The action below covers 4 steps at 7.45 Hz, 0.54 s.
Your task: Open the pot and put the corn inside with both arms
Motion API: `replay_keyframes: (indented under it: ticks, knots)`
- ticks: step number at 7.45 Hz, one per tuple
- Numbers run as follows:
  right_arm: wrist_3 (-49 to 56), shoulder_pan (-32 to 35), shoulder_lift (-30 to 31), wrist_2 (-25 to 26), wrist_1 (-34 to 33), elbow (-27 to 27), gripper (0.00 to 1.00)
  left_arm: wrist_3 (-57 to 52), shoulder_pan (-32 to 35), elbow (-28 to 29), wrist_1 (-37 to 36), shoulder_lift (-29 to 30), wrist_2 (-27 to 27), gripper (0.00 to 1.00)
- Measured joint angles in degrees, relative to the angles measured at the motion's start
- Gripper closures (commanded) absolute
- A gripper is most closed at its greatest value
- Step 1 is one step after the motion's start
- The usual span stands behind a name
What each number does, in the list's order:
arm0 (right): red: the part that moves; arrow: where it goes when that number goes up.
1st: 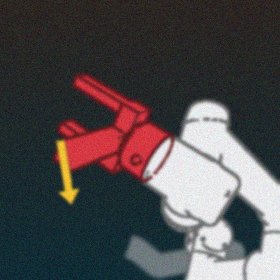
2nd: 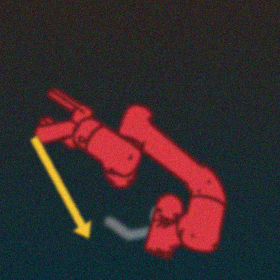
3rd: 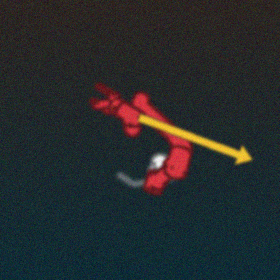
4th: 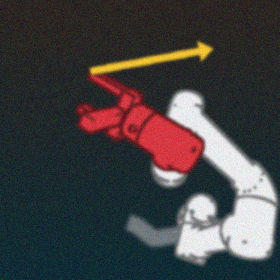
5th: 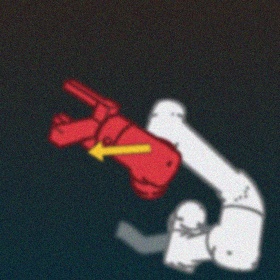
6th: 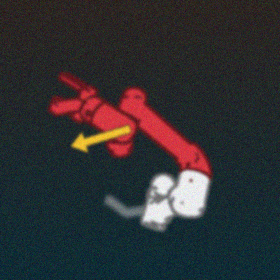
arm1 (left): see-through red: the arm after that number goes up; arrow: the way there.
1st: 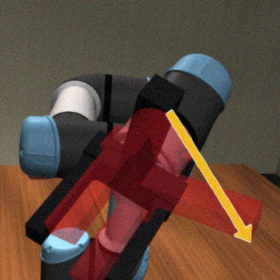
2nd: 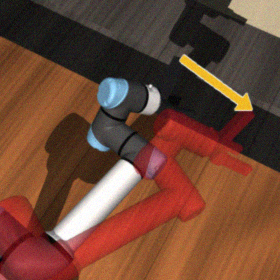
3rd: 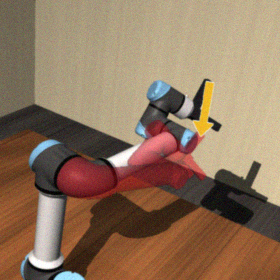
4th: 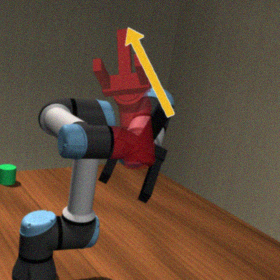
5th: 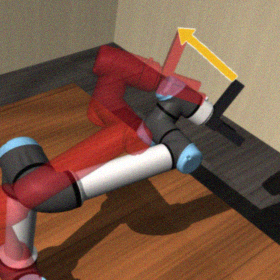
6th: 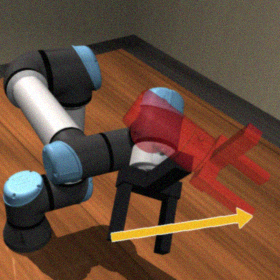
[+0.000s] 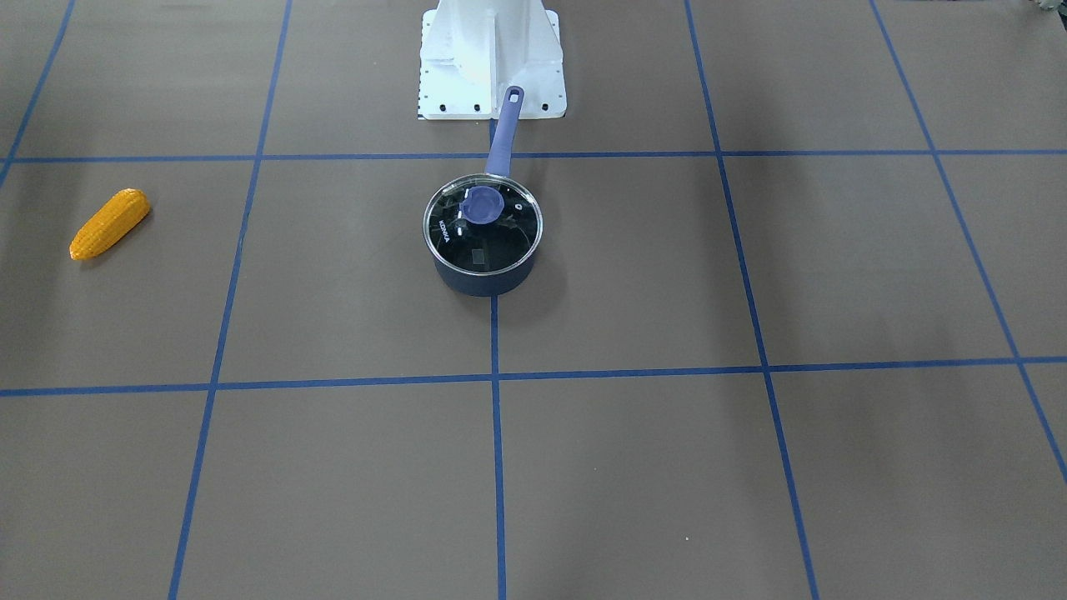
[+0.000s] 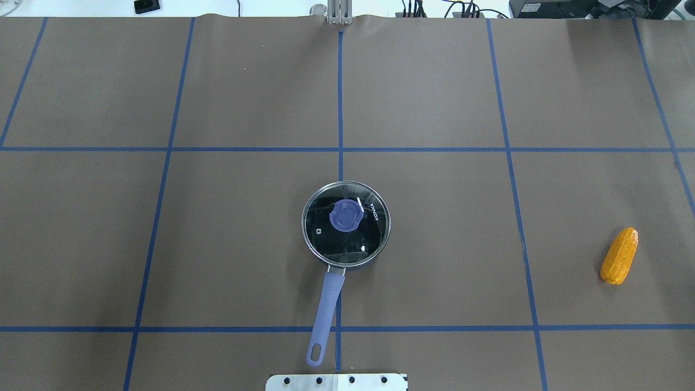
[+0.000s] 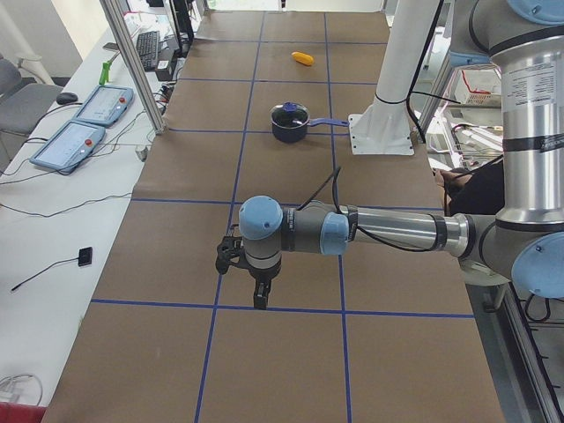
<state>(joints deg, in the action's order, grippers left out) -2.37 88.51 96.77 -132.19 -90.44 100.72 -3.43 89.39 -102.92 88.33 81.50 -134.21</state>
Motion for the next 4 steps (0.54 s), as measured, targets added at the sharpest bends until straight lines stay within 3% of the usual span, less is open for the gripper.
replay_keyframes:
  ticks: [4]
  knots:
    - [-0.01, 0.0, 0.0, 0.0, 0.0, -0.04, 0.0, 0.42, -0.09, -0.3, -0.01, 0.06, -0.32, 0.01]
